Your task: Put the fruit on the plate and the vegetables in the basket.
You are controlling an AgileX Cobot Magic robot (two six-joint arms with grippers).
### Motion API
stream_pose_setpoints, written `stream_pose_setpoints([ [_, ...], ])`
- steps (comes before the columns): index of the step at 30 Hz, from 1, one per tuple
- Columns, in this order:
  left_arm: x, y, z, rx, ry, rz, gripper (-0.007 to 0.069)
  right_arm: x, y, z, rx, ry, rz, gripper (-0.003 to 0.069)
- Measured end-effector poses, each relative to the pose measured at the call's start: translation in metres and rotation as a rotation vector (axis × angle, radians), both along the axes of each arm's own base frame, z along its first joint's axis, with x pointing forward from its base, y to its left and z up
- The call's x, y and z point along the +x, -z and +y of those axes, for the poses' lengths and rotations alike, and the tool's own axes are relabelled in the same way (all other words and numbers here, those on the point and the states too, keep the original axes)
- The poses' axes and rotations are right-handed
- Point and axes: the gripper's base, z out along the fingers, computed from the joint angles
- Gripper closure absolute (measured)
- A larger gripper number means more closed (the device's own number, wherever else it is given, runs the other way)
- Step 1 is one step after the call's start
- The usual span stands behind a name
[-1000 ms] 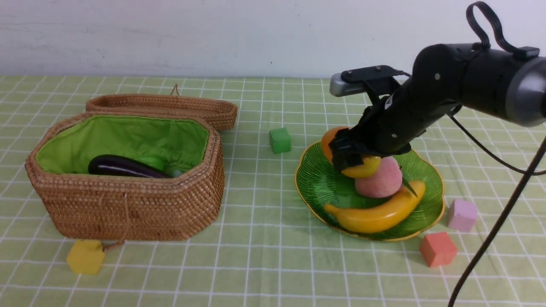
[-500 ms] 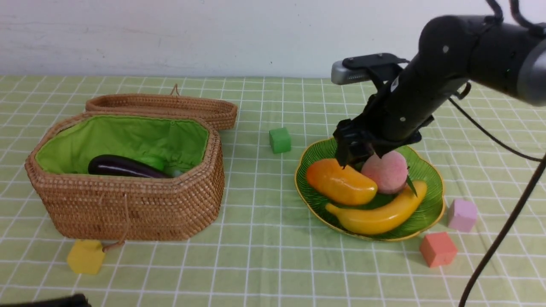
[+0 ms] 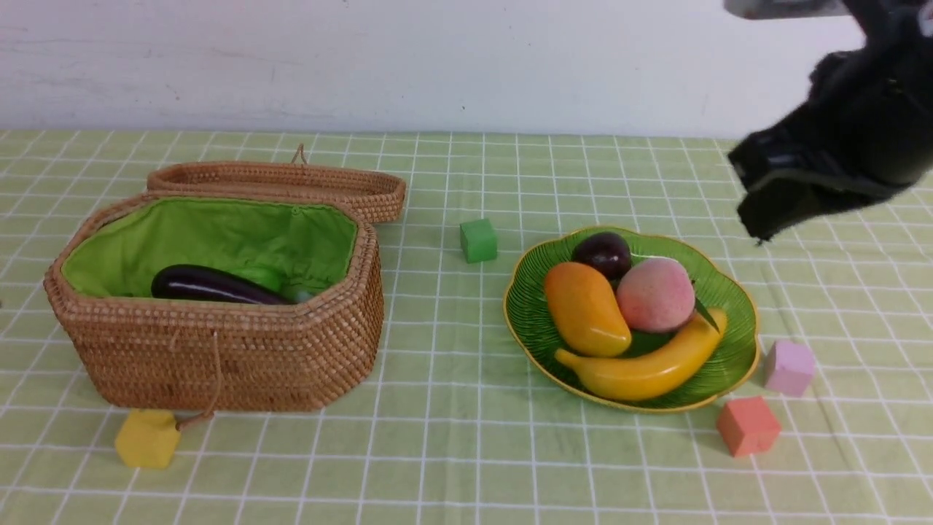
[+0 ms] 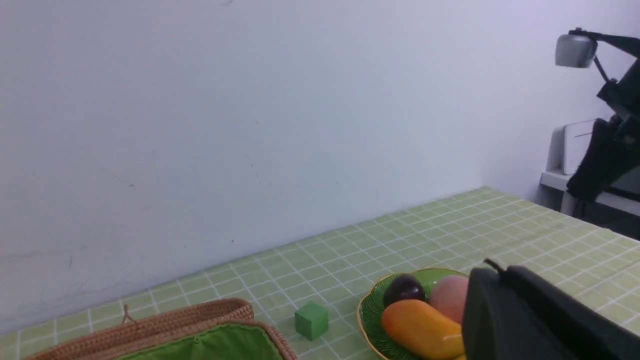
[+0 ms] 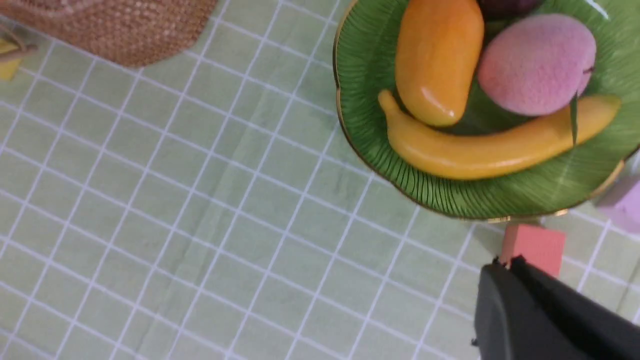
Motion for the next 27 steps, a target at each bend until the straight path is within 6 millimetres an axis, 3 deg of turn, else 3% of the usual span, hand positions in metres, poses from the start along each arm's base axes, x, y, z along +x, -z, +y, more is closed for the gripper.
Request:
stream_pose_setpoints([
  [2,-0.019,0.002,0.001,-0.008,0.025,-0.026,0.0637,-0.036,0.002,-0.013,0.007,0.009,-0.002,0.0676],
  [3,-0.020,0.002,0.001,-0.005,0.029,-0.023,0.0637,-0.039,0.007,-0.014,0.003,0.010,0.011,0.0676],
  [6,-0.036,0.008,0.003,-0.031,0.050,-0.001,0.0637,-0.086,0.024,-0.032,0.006,0.017,0.020,0.0675],
  [8,-0.038,0.013,0.004,-0.043,0.041,0.025,0.0637,-0.110,0.038,-0.041,0.004,0.016,0.027,0.0673],
  [12,-0.030,0.028,0.005,-0.038,0.017,0.099,0.0637,-0.139,0.060,-0.052,0.022,0.025,-0.013,0.0671],
  [17,-0.017,0.056,0.002,-0.024,0.012,0.209,0.0637,-0.155,0.076,-0.058,0.040,0.034,-0.054,0.0666],
  [27,-0.002,0.101,0.000,0.005,0.006,0.356,0.0637,-0.155,0.078,-0.058,0.043,0.037,-0.058,0.0658],
])
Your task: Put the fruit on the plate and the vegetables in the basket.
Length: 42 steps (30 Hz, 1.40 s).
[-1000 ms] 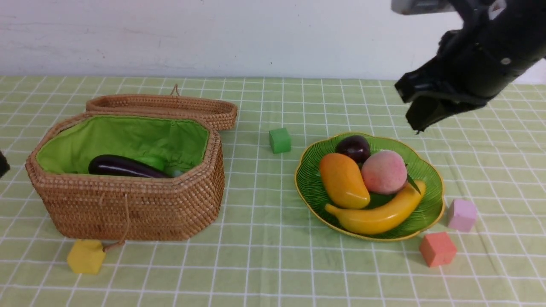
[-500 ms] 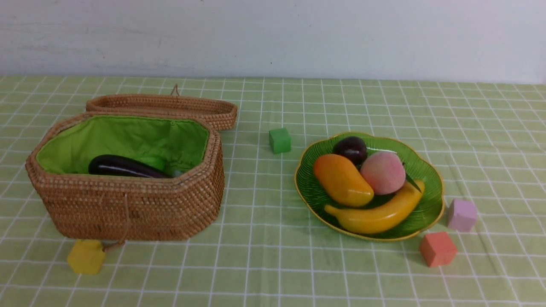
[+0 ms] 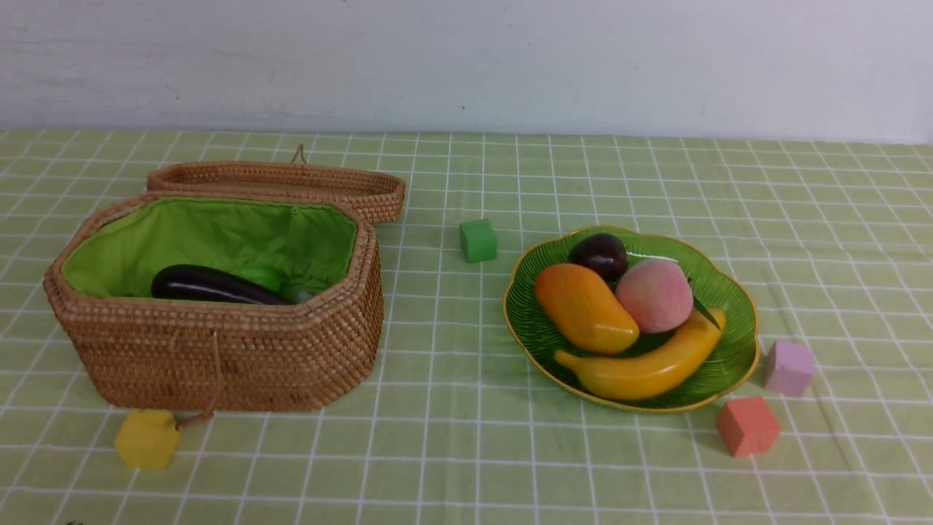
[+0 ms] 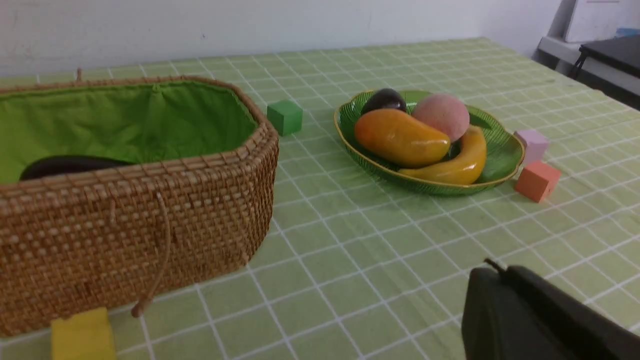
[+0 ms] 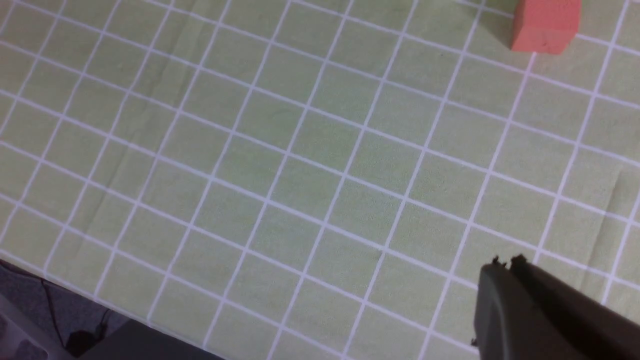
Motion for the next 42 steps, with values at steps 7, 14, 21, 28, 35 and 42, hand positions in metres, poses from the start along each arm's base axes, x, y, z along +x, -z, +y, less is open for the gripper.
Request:
stream_pose_setpoints([
  [7,0.003,0.016,-0.001,0.011,0.003,0.054,0.0637,0.001,-0.001,-0.004,-0.031,0.014,-0.050,0.0655],
  [14,0.003,0.017,-0.001,0.011,0.005,0.060,0.0637,-0.022,0.028,-0.027,0.056,0.199,-0.399,0.0678],
  [21,0.003,0.017,-0.001,0.010,0.005,0.061,0.0637,-0.039,0.140,-0.040,0.077,0.367,-0.585,0.0678],
  [28,0.003,0.017,-0.001,0.009,0.006,0.063,0.0633,-0.037,0.159,-0.041,0.072,0.386,-0.601,0.0678],
  [35,0.003,0.018,-0.001,0.009,0.008,0.066,0.0627,-0.037,0.158,-0.041,0.072,0.386,-0.605,0.0677],
  [42,0.003,0.018,-0.001,0.010,0.008,0.068,0.0620,-0.036,0.159,-0.041,0.072,0.387,-0.607,0.0674],
])
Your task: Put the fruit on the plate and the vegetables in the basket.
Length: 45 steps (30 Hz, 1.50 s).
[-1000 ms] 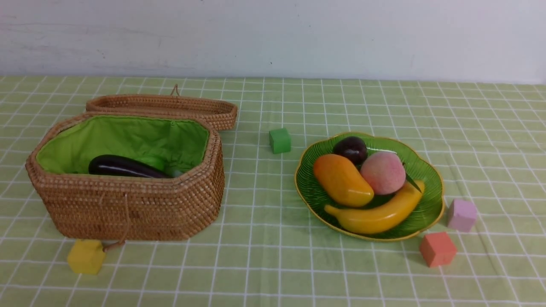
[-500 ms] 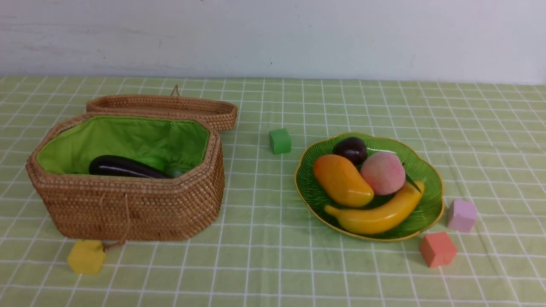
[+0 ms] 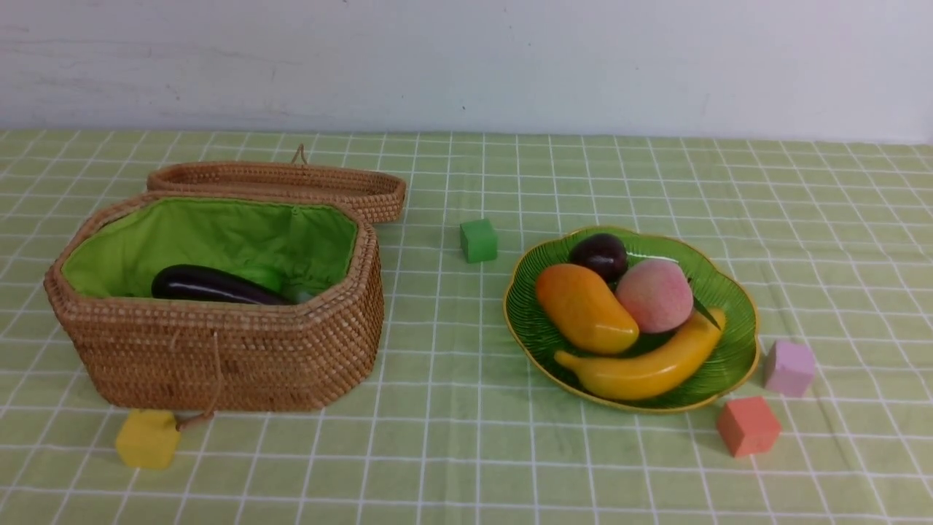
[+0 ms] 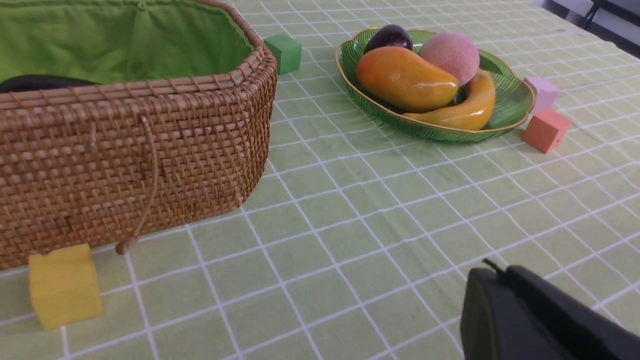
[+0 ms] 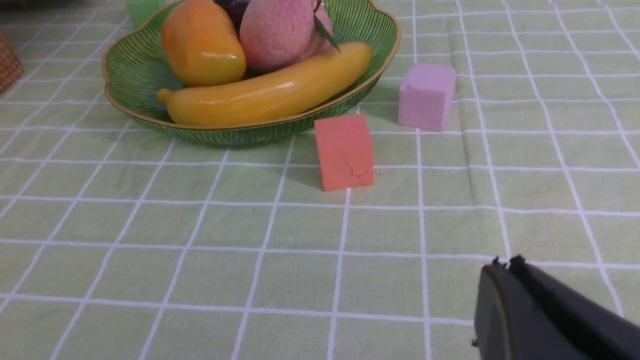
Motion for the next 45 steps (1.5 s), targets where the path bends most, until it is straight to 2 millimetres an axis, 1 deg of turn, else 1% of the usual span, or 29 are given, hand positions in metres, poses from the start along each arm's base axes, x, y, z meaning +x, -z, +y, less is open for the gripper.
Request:
stream_pose_setpoints([
  [22,0.001,0.000,0.000,-0.002,-0.007,-0.008,0.0607,0.000,0.000,0.000,0.000,0.000,0.000,0.0659],
  [25,0.008,0.007,0.006,-0.033,-0.093,-0.031,0.0611,0.000,0.000,0.000,0.000,0.000,-0.001,0.0658],
  [26,0.008,0.009,0.006,-0.027,-0.096,-0.030,0.0613,0.000,0.000,0.000,0.000,0.000,-0.001,0.0658],
  [28,0.012,0.017,0.016,-0.083,-0.232,-0.087,0.0637,0.000,0.000,0.000,0.000,0.000,-0.001,0.0657],
  [29,0.012,0.018,0.017,-0.076,-0.245,-0.099,0.0637,0.000,0.000,0.000,0.000,0.000,-0.001,0.0657],
  [30,0.013,0.026,0.022,-0.071,-0.307,-0.120,0.0637,0.000,0.000,0.000,0.000,0.000,-0.001,0.0656],
  [31,0.013,0.027,0.022,-0.078,-0.316,-0.120,0.0637,0.000,0.000,0.000,0.000,0.000,-0.001,0.0656],
  [33,0.017,0.047,0.026,-0.053,-0.376,-0.087,0.0637,0.000,0.000,0.000,0.000,0.000,-0.001,0.0655],
  [35,0.019,0.068,0.028,-0.050,-0.406,-0.006,0.0637,0.000,0.000,0.000,0.000,0.000,-0.002,0.0651],
  [37,0.018,0.076,0.028,-0.060,-0.418,0.057,0.0637,0.000,0.000,0.000,0.000,0.000,-0.002,0.0648],
  [38,0.017,0.079,0.028,-0.066,-0.422,0.082,0.0637,0.000,0.000,0.000,0.000,0.000,-0.002,0.0647],
  [45,0.017,0.079,0.028,-0.087,-0.431,0.092,0.0637,0.000,0.000,0.000,0.000,0.000,-0.002,0.0638],
])
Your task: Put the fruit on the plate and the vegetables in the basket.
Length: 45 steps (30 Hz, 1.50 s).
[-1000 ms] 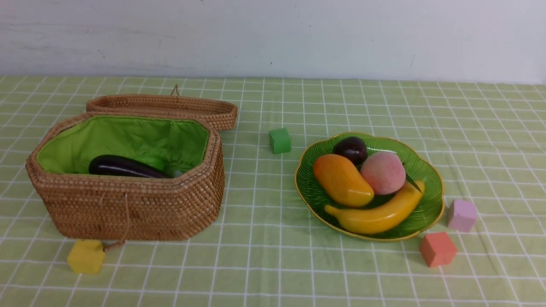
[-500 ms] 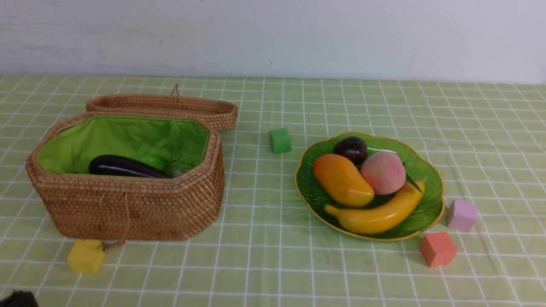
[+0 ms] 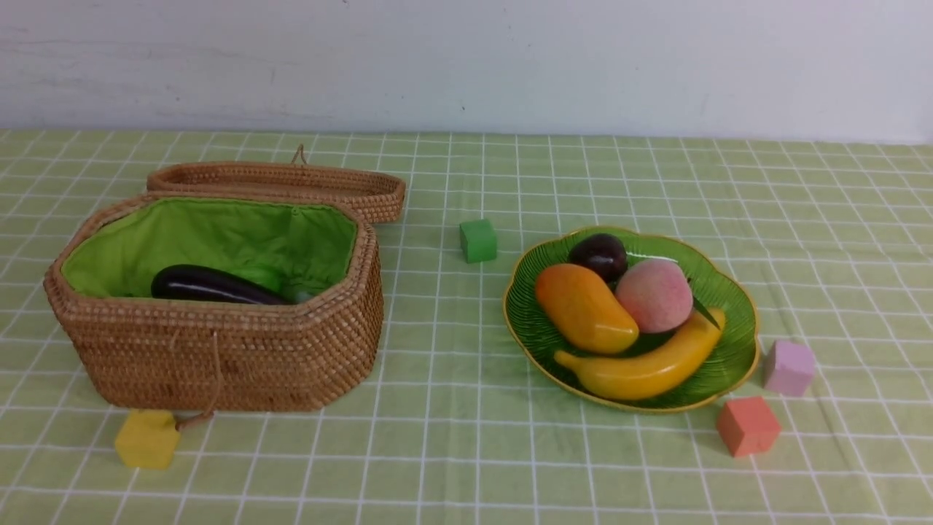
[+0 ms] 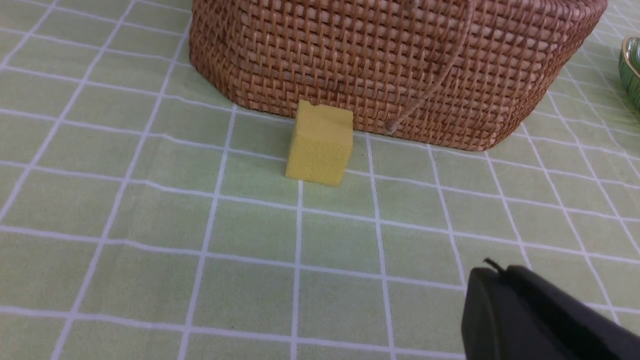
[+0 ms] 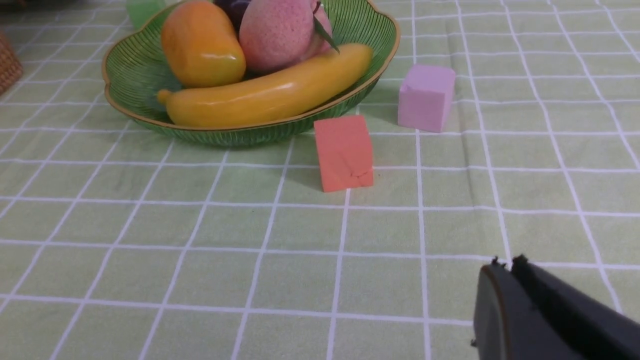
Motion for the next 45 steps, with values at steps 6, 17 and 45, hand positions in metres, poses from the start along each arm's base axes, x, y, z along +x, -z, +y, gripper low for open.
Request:
stream_pose_setpoints([
  [6,0.0001,-0.0002,0.0000,0.001,0.000,-0.002,0.0637,0.0000,0.0000,0.0000,0.000,0.000,0.000,0.0638],
  [17,0.0001,-0.0002,0.0001,-0.001,-0.001,-0.002,0.0637,0.0000,0.0000,0.0000,0.000,0.000,0.000,0.0624],
  [45,0.0001,-0.0001,0.0001,0.001,-0.001,-0.002,0.0636,0.0000,0.0000,0.0000,0.000,0.000,0.000,0.0587],
])
